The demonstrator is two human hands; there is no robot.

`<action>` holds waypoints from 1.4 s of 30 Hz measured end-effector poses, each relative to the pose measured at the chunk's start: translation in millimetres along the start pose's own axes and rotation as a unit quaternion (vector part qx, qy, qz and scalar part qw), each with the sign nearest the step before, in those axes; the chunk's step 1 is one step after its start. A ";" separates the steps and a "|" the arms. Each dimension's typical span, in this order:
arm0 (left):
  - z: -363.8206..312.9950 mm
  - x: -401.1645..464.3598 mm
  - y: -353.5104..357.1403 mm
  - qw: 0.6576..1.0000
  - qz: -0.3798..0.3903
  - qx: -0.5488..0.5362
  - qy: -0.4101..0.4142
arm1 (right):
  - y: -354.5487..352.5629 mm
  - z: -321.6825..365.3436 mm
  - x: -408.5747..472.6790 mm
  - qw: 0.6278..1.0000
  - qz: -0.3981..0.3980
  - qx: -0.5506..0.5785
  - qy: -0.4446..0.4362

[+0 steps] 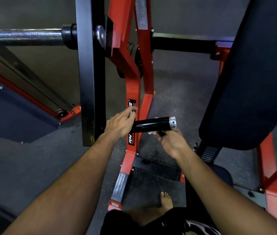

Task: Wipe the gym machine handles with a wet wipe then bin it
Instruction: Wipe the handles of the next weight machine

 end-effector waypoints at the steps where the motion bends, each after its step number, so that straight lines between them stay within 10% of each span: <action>1: 0.6 1.1 0.5 1.000 0.001 0.002 0.000 | -3.9 4.8 -5.0 0.999 -0.007 0.036 -0.004; 8: -1.5 3.9 5.5 0.997 0.040 -0.006 0.060 | -21.9 18.9 -44.6 0.975 -0.065 0.190 -0.092; 15: -2.4 5.8 6.9 0.991 0.050 -0.005 0.127 | 16.2 -37.0 -62.8 0.964 -0.135 0.105 -0.201; 23: -7.5 7.1 9.9 0.975 0.069 0.008 0.211 | -6.7 -15.4 -82.5 0.872 -0.264 0.229 -0.344; 38: -49.7 7.8 10.5 0.932 0.159 -0.033 0.324 | 27.7 -39.3 -93.6 0.796 -0.322 -0.133 -0.495; 42: -45.0 10.9 8.3 0.931 0.126 -0.049 0.338 | 14.0 -17.1 -116.3 0.700 -0.418 -0.121 -0.566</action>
Point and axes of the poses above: each hand's wrist, its own x-axis towards the middle knuckle, its own y-axis out of the palm, z = x × y, the point moved 9 cm from there along x, towards the middle knuckle, and after that the axes turned 14 degrees about x, right-handed, at the moved point
